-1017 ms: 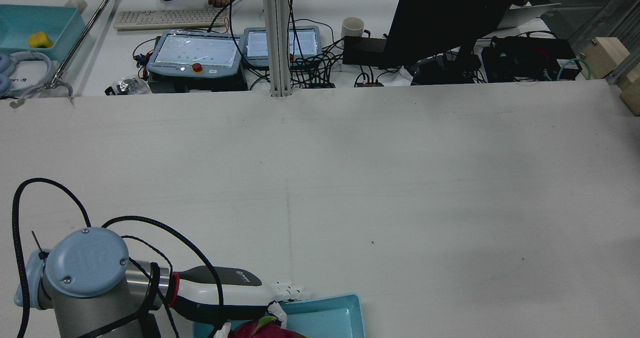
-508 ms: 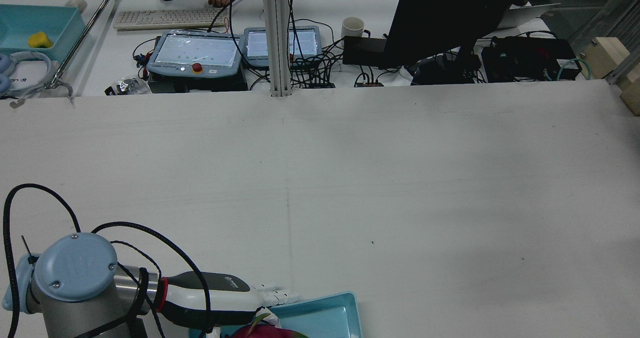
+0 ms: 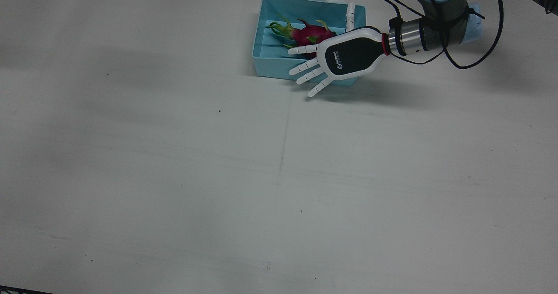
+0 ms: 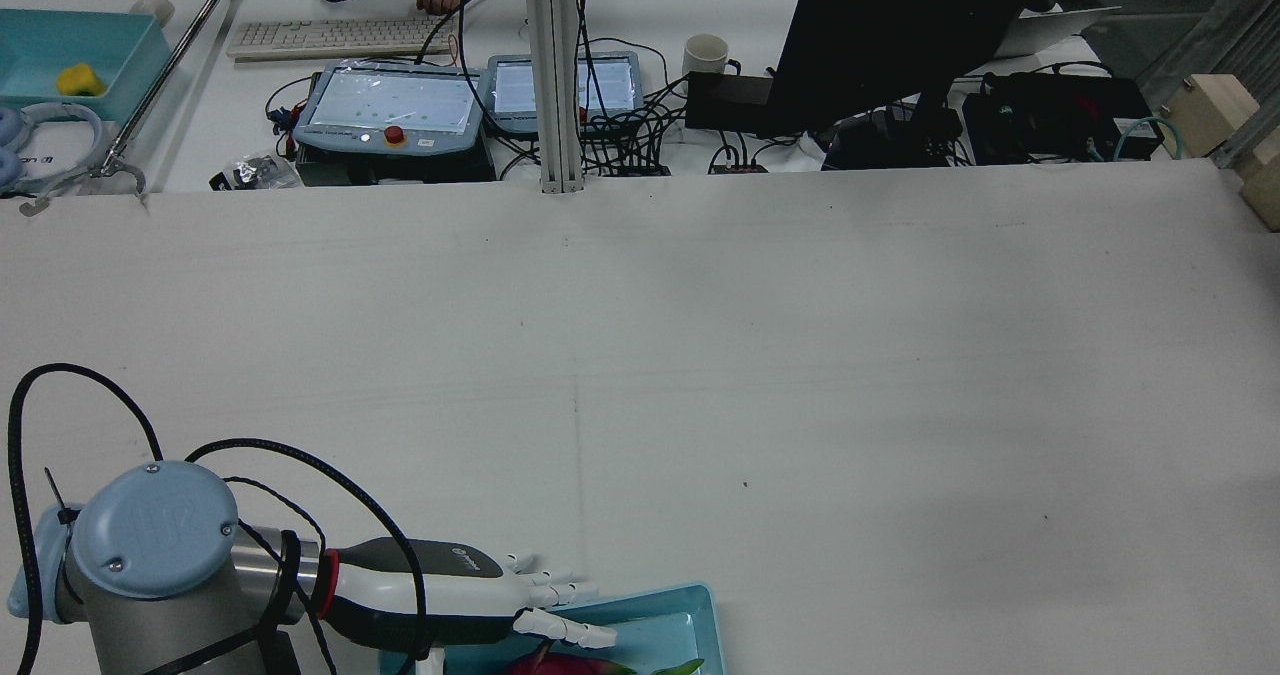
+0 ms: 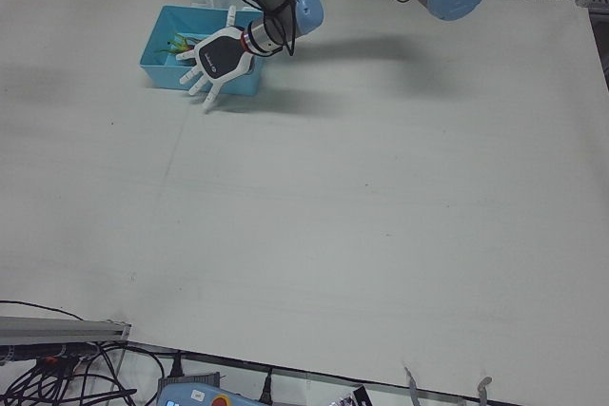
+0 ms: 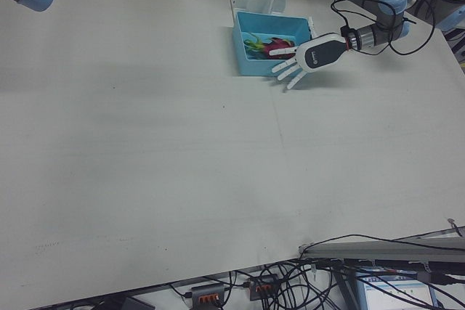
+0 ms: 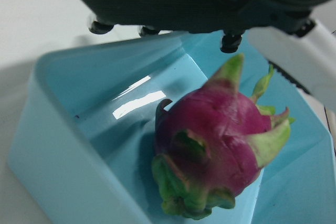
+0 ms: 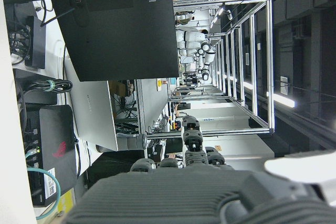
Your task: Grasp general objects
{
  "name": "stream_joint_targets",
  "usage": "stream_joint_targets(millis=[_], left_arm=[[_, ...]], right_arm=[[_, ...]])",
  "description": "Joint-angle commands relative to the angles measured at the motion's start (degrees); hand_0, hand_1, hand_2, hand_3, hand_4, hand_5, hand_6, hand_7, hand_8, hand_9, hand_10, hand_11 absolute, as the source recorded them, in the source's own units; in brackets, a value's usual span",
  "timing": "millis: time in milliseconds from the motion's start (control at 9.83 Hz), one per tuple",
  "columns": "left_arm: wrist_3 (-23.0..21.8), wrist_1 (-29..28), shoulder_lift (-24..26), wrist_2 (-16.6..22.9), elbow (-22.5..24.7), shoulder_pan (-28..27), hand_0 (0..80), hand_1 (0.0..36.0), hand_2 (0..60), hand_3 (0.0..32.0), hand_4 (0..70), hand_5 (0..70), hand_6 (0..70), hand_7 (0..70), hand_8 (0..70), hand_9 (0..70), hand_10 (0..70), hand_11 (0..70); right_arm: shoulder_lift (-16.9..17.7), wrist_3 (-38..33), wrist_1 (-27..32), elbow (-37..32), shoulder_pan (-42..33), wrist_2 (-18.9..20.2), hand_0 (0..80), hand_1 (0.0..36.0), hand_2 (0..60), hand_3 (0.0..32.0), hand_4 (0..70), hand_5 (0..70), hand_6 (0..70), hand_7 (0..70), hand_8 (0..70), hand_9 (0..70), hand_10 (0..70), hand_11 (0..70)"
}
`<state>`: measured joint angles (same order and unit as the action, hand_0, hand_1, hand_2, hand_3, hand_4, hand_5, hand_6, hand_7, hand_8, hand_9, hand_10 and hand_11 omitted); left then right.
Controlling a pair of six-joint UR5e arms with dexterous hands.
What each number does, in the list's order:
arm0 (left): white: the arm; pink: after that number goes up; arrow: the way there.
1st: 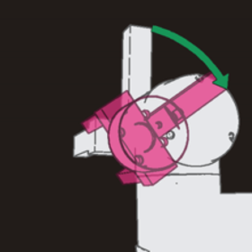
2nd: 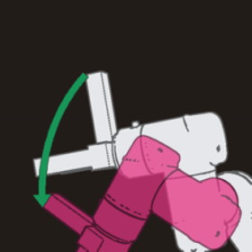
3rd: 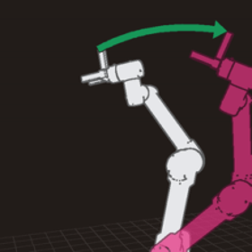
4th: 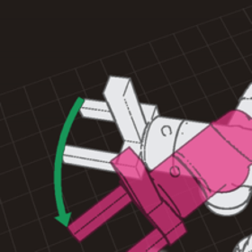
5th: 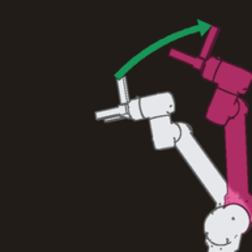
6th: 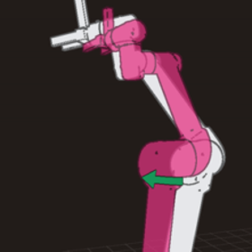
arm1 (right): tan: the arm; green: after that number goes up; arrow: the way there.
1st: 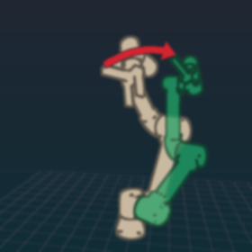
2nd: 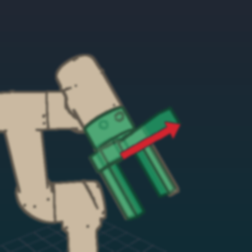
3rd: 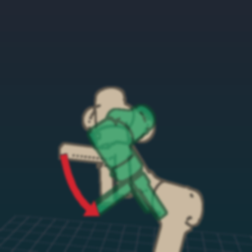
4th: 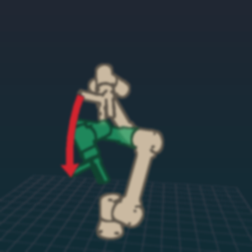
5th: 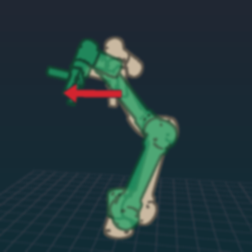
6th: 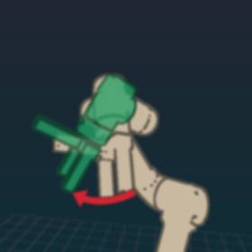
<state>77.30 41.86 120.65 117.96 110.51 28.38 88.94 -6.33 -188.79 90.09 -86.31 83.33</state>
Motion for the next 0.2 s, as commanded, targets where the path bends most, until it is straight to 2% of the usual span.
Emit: stream_joint_targets(millis=[0, 102], left_arm=[[-0.3, 0.9, 2.8, -2.5, -1.3, 3.5, 45.6, 2.3, 0.0, 32.0, 0.0, 0.0, 0.0, 7.3, 0.0, 0.0, 0.0, 0.0], [-1.8, 0.2, 4.0, -4.0, -2.7, 5.1, 45.5, 1.3, 0.0, 29.4, 0.0, 0.0, 0.0, 8.2, 0.0, 0.2, 0.0, 0.0]], right_arm=[[0.0, 0.0, 0.0, 0.0, 0.1, 0.0, 0.0, 0.0, 0.0, 0.0, 0.0, 0.0, 0.0, 0.0, 0.0, 0.0, 0.0, 0.0], [0.0, 0.0, 0.0, 0.0, 0.0, 0.0, 0.0, 0.0, 0.0, 0.0, 0.0, 0.0, 0.0, 0.0, 0.0, 0.0, 0.0, 0.0]])
